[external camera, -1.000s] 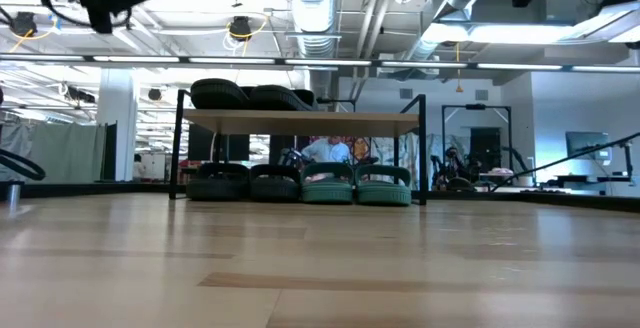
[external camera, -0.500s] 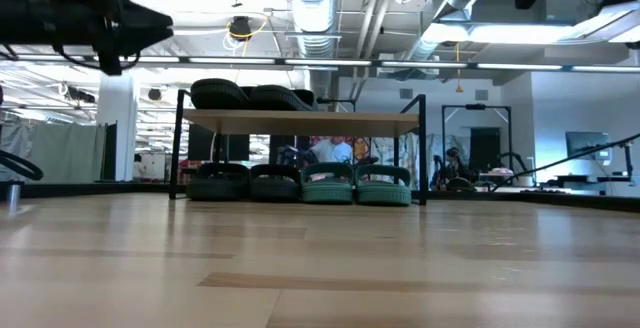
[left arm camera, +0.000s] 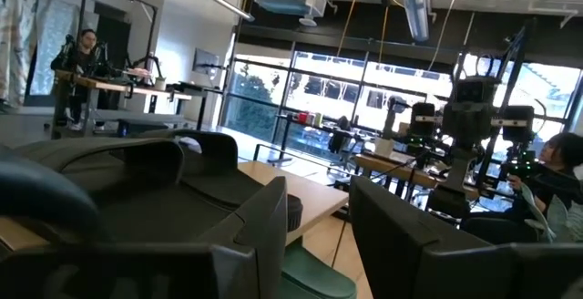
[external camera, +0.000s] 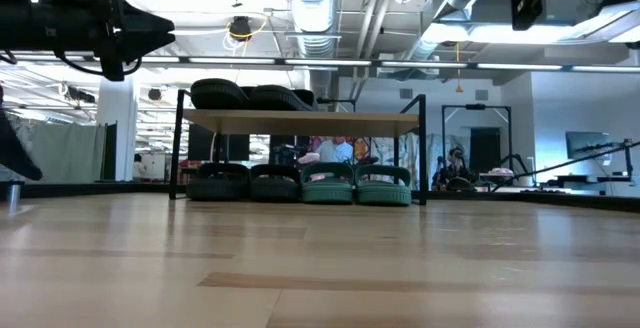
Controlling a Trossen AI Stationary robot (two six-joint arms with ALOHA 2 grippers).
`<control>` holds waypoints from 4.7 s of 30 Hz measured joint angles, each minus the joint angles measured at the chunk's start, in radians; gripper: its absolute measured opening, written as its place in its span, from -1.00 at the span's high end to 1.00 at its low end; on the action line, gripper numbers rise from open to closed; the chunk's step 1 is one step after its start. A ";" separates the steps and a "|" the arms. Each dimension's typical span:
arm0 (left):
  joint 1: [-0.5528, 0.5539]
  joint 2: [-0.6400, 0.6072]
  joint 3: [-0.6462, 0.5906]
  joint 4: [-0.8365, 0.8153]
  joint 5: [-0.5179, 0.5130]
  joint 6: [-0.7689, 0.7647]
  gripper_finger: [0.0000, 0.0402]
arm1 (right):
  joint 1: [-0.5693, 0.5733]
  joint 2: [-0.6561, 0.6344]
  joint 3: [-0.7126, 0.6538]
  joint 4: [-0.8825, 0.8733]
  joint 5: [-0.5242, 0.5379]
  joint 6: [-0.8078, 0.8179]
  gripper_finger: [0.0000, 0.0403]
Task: Pick and place slides into the shelf
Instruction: Return to Home Position
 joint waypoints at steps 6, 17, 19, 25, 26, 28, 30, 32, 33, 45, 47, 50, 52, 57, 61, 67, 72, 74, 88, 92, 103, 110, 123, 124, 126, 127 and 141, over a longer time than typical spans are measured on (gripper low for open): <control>0.000 0.000 0.000 0.000 0.000 -0.022 0.45 | 0.022 -0.026 -0.134 0.211 0.000 0.020 1.00; 0.000 0.000 -0.001 -0.001 -0.007 -0.049 0.45 | 0.137 -0.043 -0.254 0.283 0.132 0.030 1.00; 0.000 0.000 -0.001 -0.001 -0.007 -0.052 0.45 | 0.144 -0.066 -0.292 0.283 0.155 0.052 1.00; 0.000 0.000 -0.002 -0.003 -0.008 -0.063 0.45 | 0.143 -0.182 -0.381 0.300 0.159 0.082 1.00; 0.000 0.000 -0.002 -0.003 -0.008 -0.064 0.45 | 0.143 -0.202 -0.389 0.297 0.159 0.082 1.00; 0.000 0.000 -0.002 -0.003 -0.012 -0.066 0.45 | 0.143 -0.244 -0.411 0.294 0.160 0.080 1.00; 0.000 0.000 -0.002 -0.003 -0.019 -0.072 0.45 | 0.143 -0.291 -0.433 0.289 0.161 0.078 1.00; 0.000 0.000 -0.002 -0.003 -0.019 -0.079 0.45 | 0.143 -0.332 -0.447 0.284 0.162 0.077 1.00; 0.000 0.000 -0.002 -0.003 -0.019 -0.082 0.45 | 0.143 -0.349 -0.447 0.272 0.162 0.076 1.00; 0.000 0.000 -0.002 -0.110 -0.022 -0.070 0.45 | 0.143 -0.390 -0.448 0.109 0.187 0.076 1.00; 0.000 0.000 -0.002 -0.155 -0.022 -0.086 0.45 | 0.145 -0.390 -0.448 0.066 0.187 0.097 1.00; 0.000 0.000 -0.003 -0.202 -0.021 -0.115 0.45 | 0.145 -0.390 -0.448 0.033 0.184 0.119 1.00; 0.000 0.000 -0.003 -0.232 -0.021 -0.127 0.45 | 0.145 -0.390 -0.448 0.034 0.184 0.118 1.00; 0.000 0.001 -0.003 -0.270 -0.014 -0.145 0.45 | 0.145 -0.388 -0.448 0.034 0.183 0.118 1.00; -0.001 0.001 -0.003 -0.271 0.009 -0.144 0.45 | 0.147 -0.385 -0.448 0.031 0.160 0.128 1.00; -0.001 0.001 -0.003 -0.275 0.067 -0.112 0.45 | 0.147 -0.385 -0.448 0.020 0.106 0.161 1.00; -0.001 0.001 -0.003 -0.287 0.198 -0.138 0.45 | 0.146 -0.385 -0.449 0.020 0.104 0.162 1.00; -0.001 0.001 -0.003 -0.295 0.277 -0.139 0.45 | 0.146 -0.385 -0.449 0.020 0.104 0.162 1.00; -0.005 0.008 -0.003 -0.331 0.470 -0.058 0.45 | 0.146 -0.385 -0.449 0.020 0.101 0.161 1.00; -0.005 0.010 -0.003 -0.331 0.469 -0.084 0.45 | 0.146 -0.385 -0.449 0.020 0.101 0.161 1.00; -0.005 0.011 -0.003 -0.332 0.468 -0.065 0.45 | 0.146 -0.385 -0.450 0.020 0.102 0.161 1.00; -0.005 0.011 -0.003 -0.333 0.467 -0.063 0.45 | 0.146 -0.385 -0.450 0.021 0.104 0.161 1.00; -0.005 0.011 -0.003 -0.333 0.464 -0.055 0.45 | 0.146 -0.385 -0.450 0.021 0.104 0.161 1.00; -0.005 0.011 -0.003 -0.333 0.464 -0.052 0.45 | 0.146 -0.385 -0.450 0.021 0.104 0.161 1.00; -0.005 0.011 -0.003 -0.333 0.464 -0.055 0.45 | 0.146 -0.385 -0.450 0.021 0.104 0.161 1.00; -0.005 0.011 -0.003 -0.333 0.464 -0.060 0.45 | 0.146 -0.385 -0.450 0.021 0.104 0.161 1.00; -0.005 0.011 -0.003 -0.334 0.464 -0.055 0.45 | 0.146 -0.385 -0.450 0.021 0.104 0.161 1.00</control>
